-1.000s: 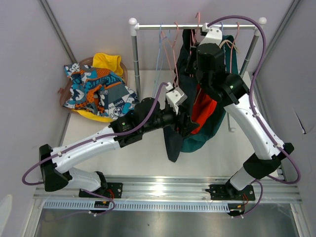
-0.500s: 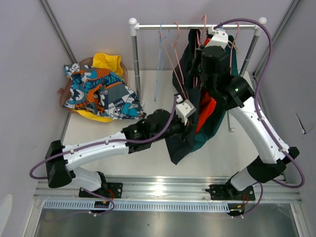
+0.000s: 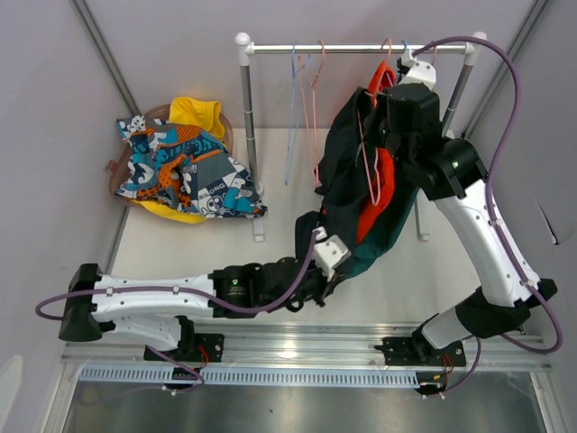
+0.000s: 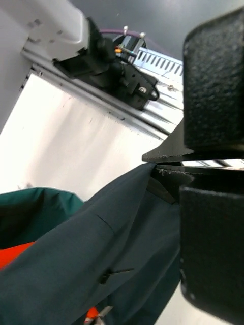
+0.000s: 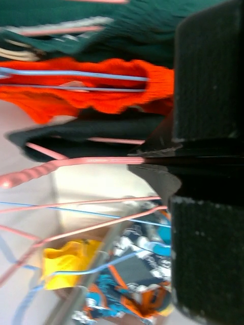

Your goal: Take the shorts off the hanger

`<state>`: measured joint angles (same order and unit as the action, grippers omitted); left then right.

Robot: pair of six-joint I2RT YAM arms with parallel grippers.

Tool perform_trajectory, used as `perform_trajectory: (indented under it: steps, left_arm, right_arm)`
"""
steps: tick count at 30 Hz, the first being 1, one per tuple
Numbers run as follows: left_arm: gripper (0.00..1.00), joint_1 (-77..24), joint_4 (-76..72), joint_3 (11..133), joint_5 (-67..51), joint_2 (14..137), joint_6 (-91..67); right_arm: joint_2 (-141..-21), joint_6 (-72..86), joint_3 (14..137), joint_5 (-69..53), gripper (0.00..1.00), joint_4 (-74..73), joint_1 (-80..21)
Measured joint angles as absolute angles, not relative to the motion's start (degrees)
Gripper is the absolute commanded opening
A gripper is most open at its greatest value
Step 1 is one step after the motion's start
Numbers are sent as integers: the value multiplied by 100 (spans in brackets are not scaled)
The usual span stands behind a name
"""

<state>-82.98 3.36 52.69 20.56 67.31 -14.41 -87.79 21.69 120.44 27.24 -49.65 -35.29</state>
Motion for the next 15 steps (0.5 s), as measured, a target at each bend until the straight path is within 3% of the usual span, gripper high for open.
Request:
perform_trajectory:
  steps: [10, 15]
  left_arm:
    - [0, -6840, 1376, 8807, 2016, 8436, -1247]
    - [0, -6307, 1691, 9343, 1968, 8849, -1347]
  right_arm:
    - [-7411, 2982, 11131, 2770, 0, -5339, -4646]
    - [-7321, 3041, 11194, 2867, 0, -5395, -4748]
